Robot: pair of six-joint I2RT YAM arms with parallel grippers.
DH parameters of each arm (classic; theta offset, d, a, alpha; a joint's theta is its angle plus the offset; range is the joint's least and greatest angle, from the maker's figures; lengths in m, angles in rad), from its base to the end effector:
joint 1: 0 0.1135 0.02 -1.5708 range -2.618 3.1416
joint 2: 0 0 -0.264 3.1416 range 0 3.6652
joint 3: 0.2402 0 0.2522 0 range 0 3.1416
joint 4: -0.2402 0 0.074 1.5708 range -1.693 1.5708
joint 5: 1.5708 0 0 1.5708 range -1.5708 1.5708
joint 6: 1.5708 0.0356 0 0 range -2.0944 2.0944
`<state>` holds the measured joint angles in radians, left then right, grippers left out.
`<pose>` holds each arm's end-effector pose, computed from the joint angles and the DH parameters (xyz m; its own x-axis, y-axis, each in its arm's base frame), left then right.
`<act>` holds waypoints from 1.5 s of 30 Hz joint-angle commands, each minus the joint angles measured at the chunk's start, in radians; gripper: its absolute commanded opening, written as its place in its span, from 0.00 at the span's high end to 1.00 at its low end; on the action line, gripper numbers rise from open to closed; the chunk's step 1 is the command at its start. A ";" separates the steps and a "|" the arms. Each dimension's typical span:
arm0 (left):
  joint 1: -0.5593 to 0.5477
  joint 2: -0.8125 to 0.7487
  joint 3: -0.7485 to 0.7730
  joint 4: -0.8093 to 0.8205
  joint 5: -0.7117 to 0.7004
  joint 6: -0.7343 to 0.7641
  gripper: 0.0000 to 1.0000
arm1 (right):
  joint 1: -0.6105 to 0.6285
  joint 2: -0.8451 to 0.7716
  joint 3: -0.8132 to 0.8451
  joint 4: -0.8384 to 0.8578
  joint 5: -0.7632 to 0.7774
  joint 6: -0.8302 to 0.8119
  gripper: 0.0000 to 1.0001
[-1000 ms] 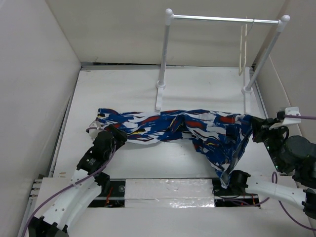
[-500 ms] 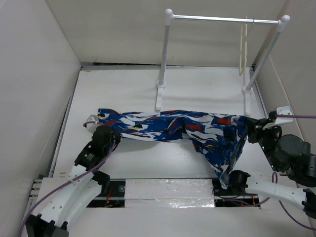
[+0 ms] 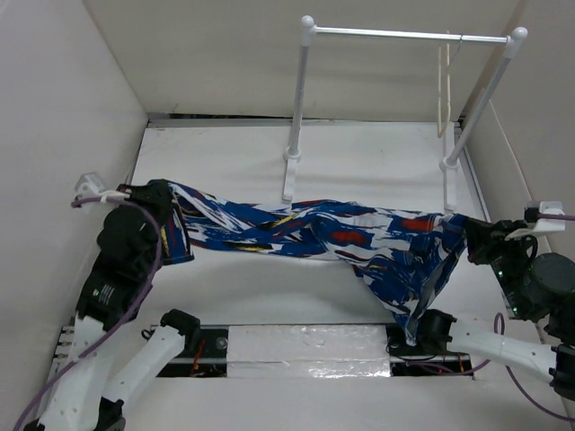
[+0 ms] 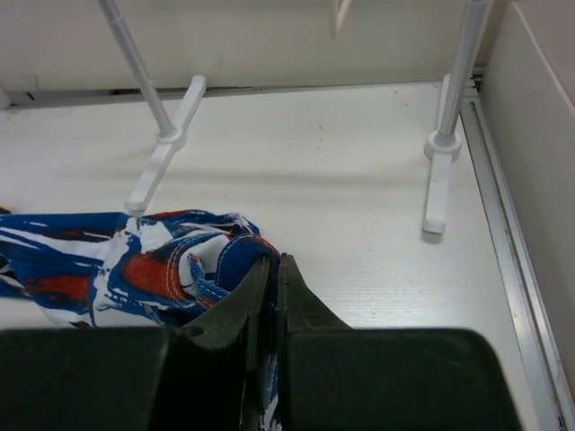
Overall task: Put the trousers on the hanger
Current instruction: Flatten out the trousers at the center of the board.
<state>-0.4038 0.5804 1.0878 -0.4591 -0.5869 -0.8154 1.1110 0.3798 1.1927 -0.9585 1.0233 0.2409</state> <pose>0.0884 -0.0163 0.4347 0.1626 -0.7286 -0.6653 -0.0921 0.6601 -0.7455 0.0233 -0.0214 0.4171 -0.0844 0.1095 -0.9904 -0.0736 0.9905 0.1158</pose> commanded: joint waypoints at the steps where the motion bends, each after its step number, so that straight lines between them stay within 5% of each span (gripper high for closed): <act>1: 0.002 0.160 -0.002 0.029 -0.100 0.053 1.00 | -0.008 0.040 -0.033 0.096 0.119 0.083 0.99; 7: 0.078 0.439 0.168 0.077 -0.183 0.128 1.00 | -0.008 0.171 -0.059 0.060 0.447 0.318 0.98; 9: 0.141 0.512 0.219 0.120 -0.150 0.179 1.00 | -0.008 0.171 -0.071 0.136 0.503 0.286 0.98; 12: 0.299 0.614 0.274 0.139 -0.018 0.214 1.00 | -0.008 0.163 -0.160 0.528 0.569 -0.065 1.00; 13: 0.334 0.637 0.290 0.128 0.025 0.214 1.00 | -0.008 0.166 -0.194 0.805 0.552 -0.314 1.00; 16: 0.424 0.702 0.310 0.105 0.070 0.220 1.00 | -0.148 0.238 -0.356 1.294 0.357 -0.703 1.00; 17: 0.436 0.707 0.296 0.106 0.079 0.220 1.00 | -0.207 0.279 -0.361 1.238 0.303 -0.669 1.00; 19: 0.445 0.693 0.268 0.129 0.097 0.234 1.00 | -0.365 0.436 -0.229 0.753 0.028 -0.247 1.00; 20: 0.445 0.684 0.239 0.160 0.096 0.240 1.00 | -0.557 0.483 -0.210 0.707 -0.071 -0.186 1.00; 23: 0.454 0.661 0.228 0.186 0.082 0.266 1.00 | -0.817 0.512 -0.275 0.785 -0.404 -0.158 1.00; 27: 0.454 0.693 0.244 0.181 0.068 0.275 1.00 | -1.064 0.498 -0.297 0.839 -0.630 -0.132 1.00; 32: 0.454 0.733 0.227 0.217 0.078 0.266 1.00 | -1.172 0.663 -0.266 0.833 -0.769 -0.052 1.00; 45: 0.387 1.174 0.494 0.272 0.117 0.320 0.98 | -1.194 0.864 -0.171 1.018 -0.709 -0.002 1.00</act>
<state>-0.0032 1.7237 1.4807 -0.2691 -0.4522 -0.5236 -0.0677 1.2205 0.9298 -0.0944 0.2768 0.2276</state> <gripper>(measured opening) 0.034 0.067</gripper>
